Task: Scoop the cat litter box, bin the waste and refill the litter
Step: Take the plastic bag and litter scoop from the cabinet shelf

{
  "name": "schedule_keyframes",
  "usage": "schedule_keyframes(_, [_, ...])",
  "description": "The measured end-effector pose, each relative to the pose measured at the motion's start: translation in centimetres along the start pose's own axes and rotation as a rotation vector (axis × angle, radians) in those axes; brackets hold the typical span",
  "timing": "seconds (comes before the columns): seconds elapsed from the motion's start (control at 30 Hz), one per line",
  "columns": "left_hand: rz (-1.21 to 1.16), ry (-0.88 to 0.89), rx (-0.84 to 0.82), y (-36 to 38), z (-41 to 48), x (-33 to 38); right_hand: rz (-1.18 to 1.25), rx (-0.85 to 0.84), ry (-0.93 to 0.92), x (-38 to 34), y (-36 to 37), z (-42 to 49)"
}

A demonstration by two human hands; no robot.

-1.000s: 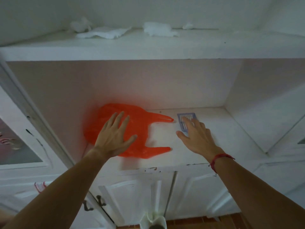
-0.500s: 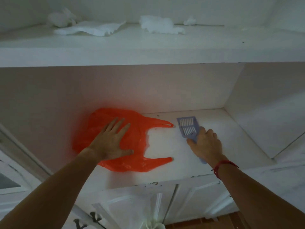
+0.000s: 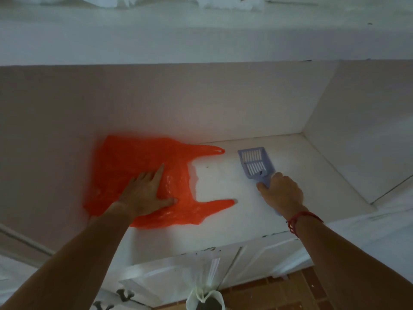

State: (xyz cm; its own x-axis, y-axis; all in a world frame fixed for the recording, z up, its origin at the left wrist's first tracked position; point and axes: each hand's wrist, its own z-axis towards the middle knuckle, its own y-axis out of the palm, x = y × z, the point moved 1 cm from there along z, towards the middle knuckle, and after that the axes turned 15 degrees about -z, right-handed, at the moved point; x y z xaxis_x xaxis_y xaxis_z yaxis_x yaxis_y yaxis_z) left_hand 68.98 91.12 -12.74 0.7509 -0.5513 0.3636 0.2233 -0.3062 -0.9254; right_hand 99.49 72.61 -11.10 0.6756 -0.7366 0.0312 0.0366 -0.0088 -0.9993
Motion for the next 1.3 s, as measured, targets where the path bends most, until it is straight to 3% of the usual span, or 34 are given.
schedule_keyframes(0.13, [-0.047, 0.027, 0.134, 0.4, 0.4, 0.4, -0.022, -0.025, 0.003, 0.0, 0.4, 0.1])
schedule_keyframes(0.33, [0.002, 0.123, 0.21, 0.4, -0.2, 1.7, 0.0, -0.018, 0.021, 0.1, 0.2, -0.1])
schedule_keyframes(0.6, [0.12, 0.202, 0.375, -1.9, -1.9, 3.1, 0.062, 0.096, -0.04, 1.4, -2.3, -0.9])
schedule_keyframes(0.8, [0.036, 0.241, 0.463, -4.4, -4.1, 4.8, 0.098, 0.155, -0.098, 1.8, -4.9, -2.1])
schedule_keyframes(1.3, [-0.026, 0.274, 0.413, -4.3, -6.5, 9.9, 0.129, 0.162, -0.064, 6.9, -5.9, -4.2])
